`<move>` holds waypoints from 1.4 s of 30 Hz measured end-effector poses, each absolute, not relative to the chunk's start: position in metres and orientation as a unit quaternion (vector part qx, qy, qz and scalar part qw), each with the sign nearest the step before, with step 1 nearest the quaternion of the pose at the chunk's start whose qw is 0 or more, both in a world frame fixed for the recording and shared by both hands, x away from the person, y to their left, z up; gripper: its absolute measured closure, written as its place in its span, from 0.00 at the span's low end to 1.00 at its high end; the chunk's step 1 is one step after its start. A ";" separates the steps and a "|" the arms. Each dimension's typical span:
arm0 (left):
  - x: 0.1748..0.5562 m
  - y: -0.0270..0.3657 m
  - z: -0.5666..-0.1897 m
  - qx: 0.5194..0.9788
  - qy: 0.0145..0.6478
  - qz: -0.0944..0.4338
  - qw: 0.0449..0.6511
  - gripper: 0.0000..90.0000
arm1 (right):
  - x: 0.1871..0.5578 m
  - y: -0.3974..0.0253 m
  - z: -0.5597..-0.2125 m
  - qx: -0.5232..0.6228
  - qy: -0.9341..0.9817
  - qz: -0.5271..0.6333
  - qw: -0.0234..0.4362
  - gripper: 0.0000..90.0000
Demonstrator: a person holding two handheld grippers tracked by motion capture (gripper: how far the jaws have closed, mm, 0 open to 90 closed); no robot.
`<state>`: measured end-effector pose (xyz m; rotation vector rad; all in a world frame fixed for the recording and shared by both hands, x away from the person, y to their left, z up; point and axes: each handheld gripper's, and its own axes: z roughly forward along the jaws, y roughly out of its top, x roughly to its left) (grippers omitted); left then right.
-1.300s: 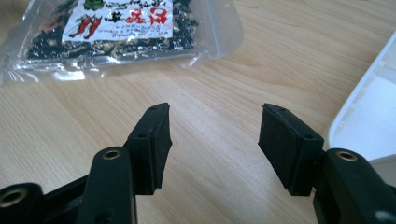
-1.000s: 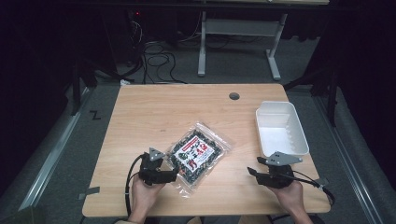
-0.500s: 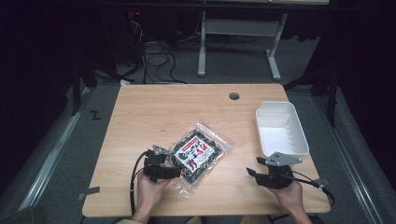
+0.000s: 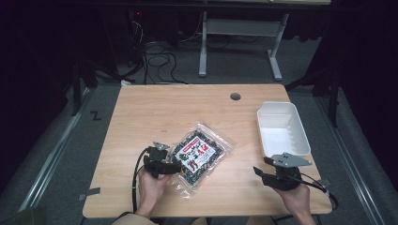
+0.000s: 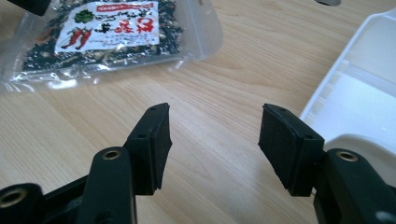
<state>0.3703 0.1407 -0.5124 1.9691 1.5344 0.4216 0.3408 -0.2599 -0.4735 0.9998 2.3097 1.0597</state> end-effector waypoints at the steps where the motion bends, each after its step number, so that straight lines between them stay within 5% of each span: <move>1: 0.372 0.141 -0.514 0.743 0.580 0.155 0.296 0.17 | 0.340 -0.260 -0.473 0.359 0.828 0.376 0.208 0.49; 20: 0.381 0.132 -0.522 0.775 0.553 0.157 0.262 0.18 | 0.326 -0.246 -0.475 0.335 0.839 0.386 0.188 0.49; 30: 0.382 0.132 -0.524 0.778 0.550 0.153 0.264 0.19 | 0.345 -0.230 -0.475 0.345 0.834 0.390 0.186 0.44; 38: 0.379 0.132 -0.525 0.778 0.549 0.148 0.268 0.20 | 0.372 -0.221 -0.473 0.372 0.835 0.373 0.162 0.51; 42: 0.377 0.131 -0.526 0.780 0.545 0.152 0.268 0.21 | 0.391 -0.218 -0.469 0.384 0.832 0.368 0.158 0.45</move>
